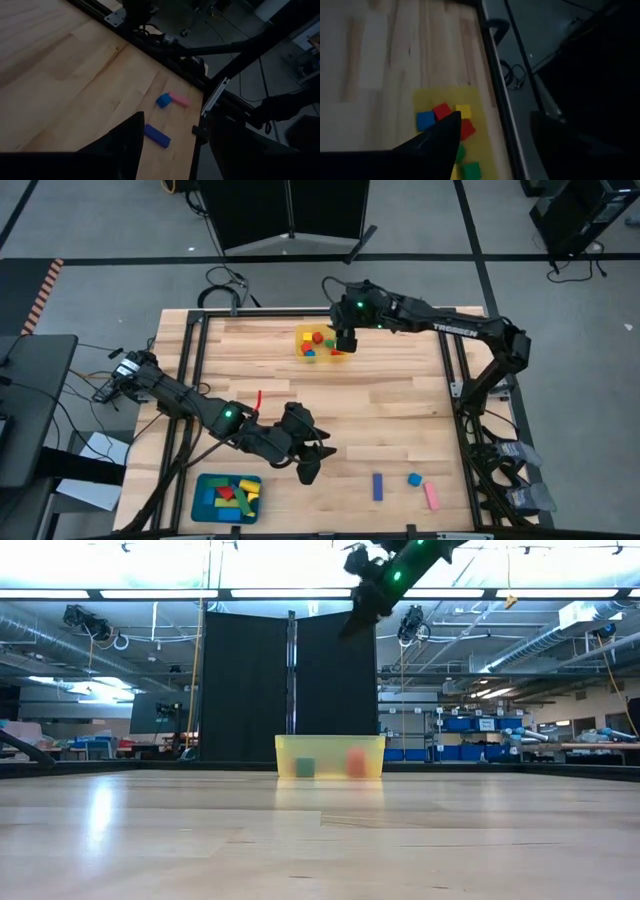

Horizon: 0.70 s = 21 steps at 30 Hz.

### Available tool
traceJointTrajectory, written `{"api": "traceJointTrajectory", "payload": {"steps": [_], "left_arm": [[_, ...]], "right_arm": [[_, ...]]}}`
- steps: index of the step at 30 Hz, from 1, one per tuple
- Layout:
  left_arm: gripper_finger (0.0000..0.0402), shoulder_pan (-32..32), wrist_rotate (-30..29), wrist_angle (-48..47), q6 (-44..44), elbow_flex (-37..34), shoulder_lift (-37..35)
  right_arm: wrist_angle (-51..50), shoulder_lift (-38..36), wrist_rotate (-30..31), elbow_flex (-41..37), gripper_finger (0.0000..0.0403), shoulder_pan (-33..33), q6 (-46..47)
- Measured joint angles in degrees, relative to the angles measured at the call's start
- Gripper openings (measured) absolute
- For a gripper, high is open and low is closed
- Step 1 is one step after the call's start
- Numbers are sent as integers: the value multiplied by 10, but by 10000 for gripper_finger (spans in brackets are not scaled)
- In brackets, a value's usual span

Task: Sort blocks by size
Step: Put the violet rectangular block into the blue bin

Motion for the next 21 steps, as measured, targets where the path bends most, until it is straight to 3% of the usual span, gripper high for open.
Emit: {"api": "traceJointTrajectory", "payload": {"steps": [6, 9, 16, 21], "left_arm": [[218, 1, 0, -20, -15, 0, 0], [218, 10, 6, -51, -34, 0, 3], [219, 47, 122, -72, 35, 0, 66], [219, 66, 219, -12, 151, 0, 131]], "right_arm": [[11, -106, -66, -9, 236, -11, 189], [48, -191, -50, -48, 226, 10, 231], [15, -384, 50, -148, 208, 98, 310], [-4, -483, 43, -208, 210, 181, 420]]}}
